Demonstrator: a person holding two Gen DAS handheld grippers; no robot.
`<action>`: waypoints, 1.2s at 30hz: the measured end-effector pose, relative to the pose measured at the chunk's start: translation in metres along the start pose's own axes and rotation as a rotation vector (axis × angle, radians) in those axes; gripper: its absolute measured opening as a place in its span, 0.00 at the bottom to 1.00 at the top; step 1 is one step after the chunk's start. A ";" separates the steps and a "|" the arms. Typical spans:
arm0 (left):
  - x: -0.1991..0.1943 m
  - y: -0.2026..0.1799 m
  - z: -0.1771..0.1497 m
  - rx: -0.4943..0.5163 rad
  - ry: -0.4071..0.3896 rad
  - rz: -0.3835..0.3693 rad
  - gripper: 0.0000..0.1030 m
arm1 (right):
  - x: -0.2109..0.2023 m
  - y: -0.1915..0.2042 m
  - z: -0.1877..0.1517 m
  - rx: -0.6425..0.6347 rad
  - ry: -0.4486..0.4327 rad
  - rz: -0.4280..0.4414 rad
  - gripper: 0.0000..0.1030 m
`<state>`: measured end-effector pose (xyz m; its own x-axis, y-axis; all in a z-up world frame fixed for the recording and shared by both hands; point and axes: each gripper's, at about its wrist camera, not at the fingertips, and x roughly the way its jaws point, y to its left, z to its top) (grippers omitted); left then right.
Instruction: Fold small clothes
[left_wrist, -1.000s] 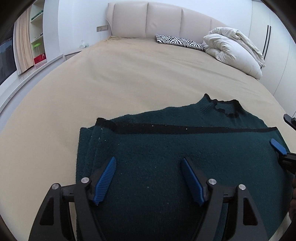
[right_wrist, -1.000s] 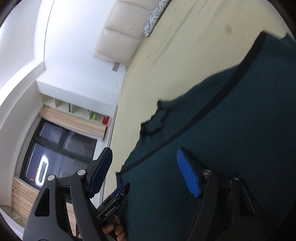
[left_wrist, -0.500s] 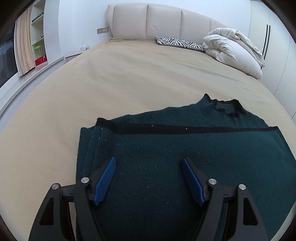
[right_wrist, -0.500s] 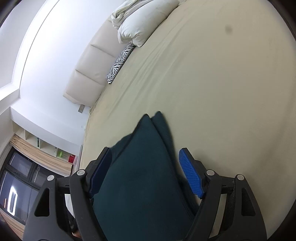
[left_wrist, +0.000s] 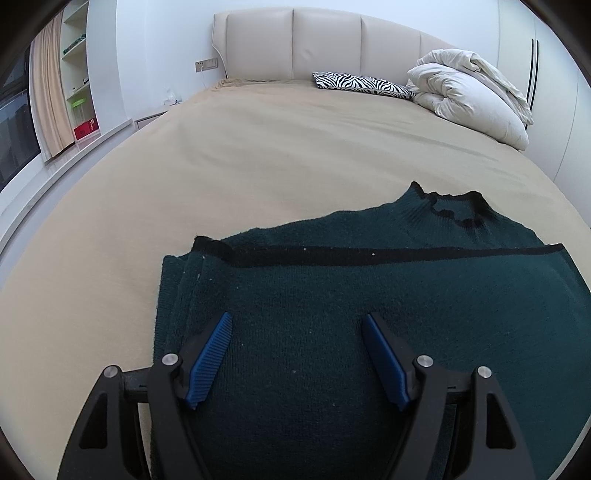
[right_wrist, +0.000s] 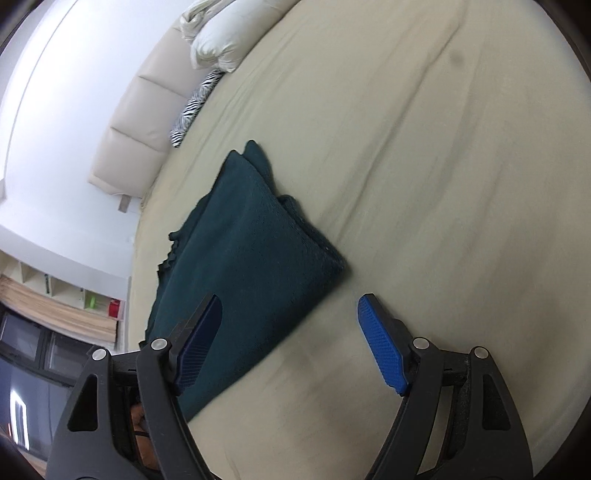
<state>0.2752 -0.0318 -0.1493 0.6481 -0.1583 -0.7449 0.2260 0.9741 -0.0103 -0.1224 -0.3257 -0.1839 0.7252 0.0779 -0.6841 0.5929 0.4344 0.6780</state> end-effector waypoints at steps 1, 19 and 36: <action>0.000 0.000 0.000 0.000 0.000 -0.001 0.74 | -0.003 -0.001 -0.004 0.022 -0.006 -0.011 0.73; 0.000 0.001 0.000 0.000 -0.002 -0.002 0.74 | 0.024 0.005 -0.004 0.171 0.031 0.198 0.75; 0.000 0.002 -0.001 0.000 -0.004 -0.005 0.74 | 0.073 0.025 0.021 0.213 0.023 0.368 0.64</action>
<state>0.2749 -0.0295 -0.1500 0.6500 -0.1636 -0.7421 0.2290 0.9733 -0.0140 -0.0473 -0.3284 -0.2112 0.8953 0.2144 -0.3906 0.3571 0.1789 0.9168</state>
